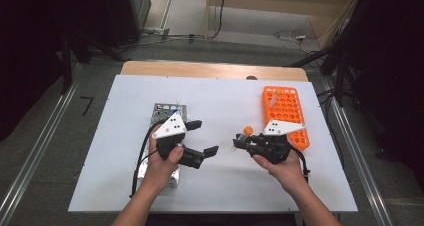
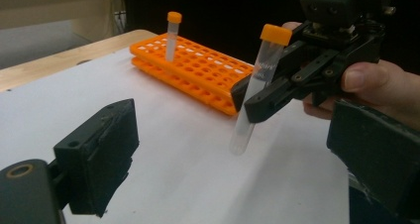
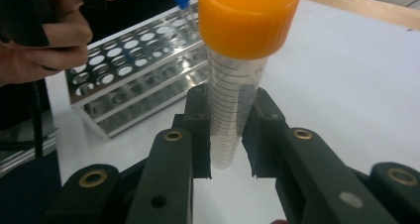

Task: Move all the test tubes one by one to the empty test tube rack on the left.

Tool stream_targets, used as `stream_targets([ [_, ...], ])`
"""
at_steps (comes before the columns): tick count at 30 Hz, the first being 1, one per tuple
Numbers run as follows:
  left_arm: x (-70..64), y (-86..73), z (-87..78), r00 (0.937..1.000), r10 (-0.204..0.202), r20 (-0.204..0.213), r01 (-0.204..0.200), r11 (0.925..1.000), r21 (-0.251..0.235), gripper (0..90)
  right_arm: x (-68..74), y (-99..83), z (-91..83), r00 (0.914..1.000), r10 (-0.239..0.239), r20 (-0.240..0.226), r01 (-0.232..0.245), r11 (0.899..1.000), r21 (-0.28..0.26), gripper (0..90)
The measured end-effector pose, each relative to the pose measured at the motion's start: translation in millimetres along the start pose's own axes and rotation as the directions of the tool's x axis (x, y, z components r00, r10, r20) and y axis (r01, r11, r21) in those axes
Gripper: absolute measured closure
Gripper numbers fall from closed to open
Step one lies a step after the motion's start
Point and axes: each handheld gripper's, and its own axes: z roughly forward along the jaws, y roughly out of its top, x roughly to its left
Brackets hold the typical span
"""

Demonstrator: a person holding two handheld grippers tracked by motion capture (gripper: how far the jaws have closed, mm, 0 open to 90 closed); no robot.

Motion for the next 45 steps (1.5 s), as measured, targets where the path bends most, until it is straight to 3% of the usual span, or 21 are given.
stream_targets([
  [3, -2.4, 0.6, 2.1, 0.9998, -0.002, 0.019, 0.002, 1.0000, 0.001, 14.0, 7.8, 0.7, 5.1, 0.9998, -0.016, -0.015, 0.016, 1.000, 0.013, 72.2],
  [5, -3.7, 1.2, 4.0, 0.9985, -0.013, 0.053, 0.013, 0.9999, -0.001, 16.1, 12.2, 0.8, 7.9, 0.9994, -0.028, -0.021, 0.029, 0.999, 0.023, 72.2],
  [9, -10.4, 2.5, 7.7, 0.9988, 0.003, 0.048, -0.003, 1.0000, 0.003, 24.5, 18.8, 1.2, 12.7, 0.9987, -0.038, -0.035, 0.039, 0.999, 0.032, 72.2],
  [13, -16.9, 2.5, 13.0, 0.9970, 0.028, 0.073, -0.030, 0.9992, 0.027, 35.7, 23.9, 2.4, 15.5, 0.9979, -0.047, -0.044, 0.049, 0.998, 0.036, 72.2],
  [18, -19.7, 1.0, 19.1, 0.9941, 0.032, 0.104, -0.037, 0.9981, 0.050, 49.4, 31.8, 3.7, 18.6, 0.9961, -0.064, -0.061, 0.067, 0.997, 0.045, 72.2],
  [22, -22.4, -0.3, 22.0, 0.9944, 0.048, 0.095, -0.052, 0.9974, 0.050, 56.1, 38.3, 4.7, 21.8, 0.9933, -0.087, -0.077, 0.091, 0.994, 0.054, 72.2],
  [27, -24.6, -0.3, 21.8, 0.9914, 0.060, 0.116, -0.065, 0.9972, 0.036, 67.4, 44.3, 5.0, 24.8, 0.9909, -0.101, -0.090, 0.106, 0.992, 0.062, 72.2],
  [38, -25.4, -0.7, 20.2, 0.9922, 0.092, 0.085, -0.095, 0.9947, 0.039, 71.0, 44.4, 4.4, 26.9, 0.9916, -0.090, -0.093, 0.096, 0.993, 0.067, 71.4],
  [45, -13.2, 2.5, 4.6, 0.9980, 0.062, 0.012, -0.062, 0.9980, -0.003, 71.0, 40.0, 2.1, 25.1, 0.9936, -0.085, -0.074, 0.088, 0.995, 0.041, 47.6],
])
